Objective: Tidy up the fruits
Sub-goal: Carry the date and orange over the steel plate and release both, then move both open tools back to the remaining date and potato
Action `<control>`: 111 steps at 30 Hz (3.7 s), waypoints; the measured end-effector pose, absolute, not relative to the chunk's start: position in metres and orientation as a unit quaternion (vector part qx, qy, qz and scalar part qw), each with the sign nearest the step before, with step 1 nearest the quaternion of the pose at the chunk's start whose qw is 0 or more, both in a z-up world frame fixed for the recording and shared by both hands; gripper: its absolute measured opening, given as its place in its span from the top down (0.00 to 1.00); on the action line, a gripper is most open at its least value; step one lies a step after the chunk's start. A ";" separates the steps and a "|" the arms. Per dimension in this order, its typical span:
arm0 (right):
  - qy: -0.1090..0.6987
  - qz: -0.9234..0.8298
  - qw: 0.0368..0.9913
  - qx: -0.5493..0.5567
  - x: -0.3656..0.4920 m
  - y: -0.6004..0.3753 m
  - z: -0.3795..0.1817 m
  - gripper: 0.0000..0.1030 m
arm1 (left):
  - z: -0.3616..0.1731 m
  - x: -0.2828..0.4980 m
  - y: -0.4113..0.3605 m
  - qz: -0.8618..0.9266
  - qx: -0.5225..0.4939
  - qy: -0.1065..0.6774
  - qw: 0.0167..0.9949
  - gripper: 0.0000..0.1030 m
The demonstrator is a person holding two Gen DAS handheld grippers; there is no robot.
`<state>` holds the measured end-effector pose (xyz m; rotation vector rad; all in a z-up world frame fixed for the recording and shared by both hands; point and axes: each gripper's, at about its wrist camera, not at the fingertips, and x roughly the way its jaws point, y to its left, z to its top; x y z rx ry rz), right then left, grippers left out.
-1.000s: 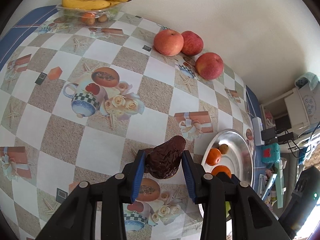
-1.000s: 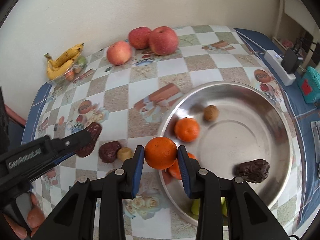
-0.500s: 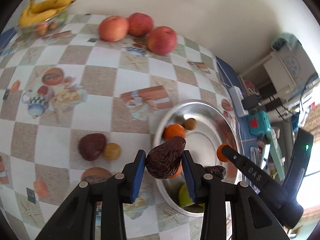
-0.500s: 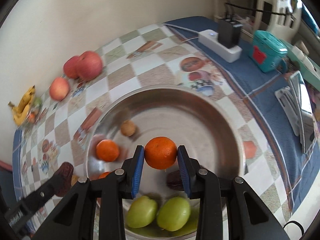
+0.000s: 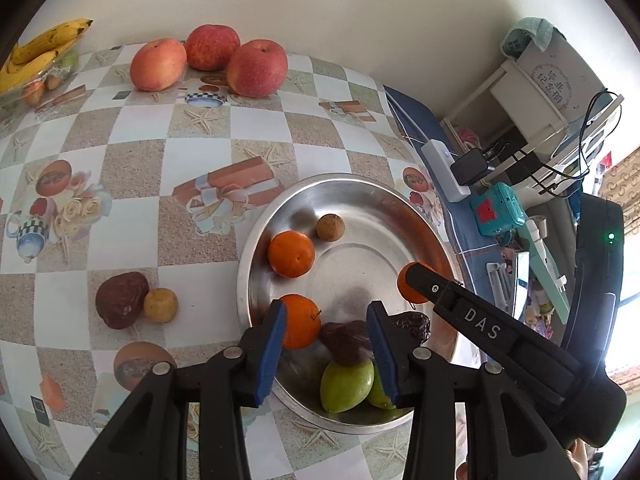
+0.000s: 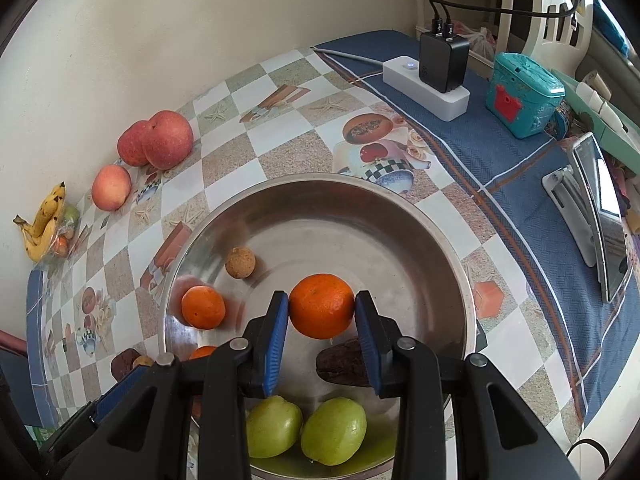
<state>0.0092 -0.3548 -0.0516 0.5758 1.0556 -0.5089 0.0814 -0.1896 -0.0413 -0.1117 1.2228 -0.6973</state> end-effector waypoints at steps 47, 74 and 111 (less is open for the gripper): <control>0.535 -0.186 0.807 0.169 0.036 -0.310 -0.060 0.13 | -0.053 0.135 -0.071 -0.007 -0.002 0.551 0.834 0.00; 0.535 -0.048 0.833 0.131 0.071 -0.214 -0.049 0.12 | -0.023 0.142 0.008 0.023 -0.051 0.520 0.852 0.00; 0.553 0.003 0.819 0.154 0.095 -0.195 -0.091 0.70 | -0.099 0.147 -0.067 -0.121 -0.145 0.613 0.767 0.41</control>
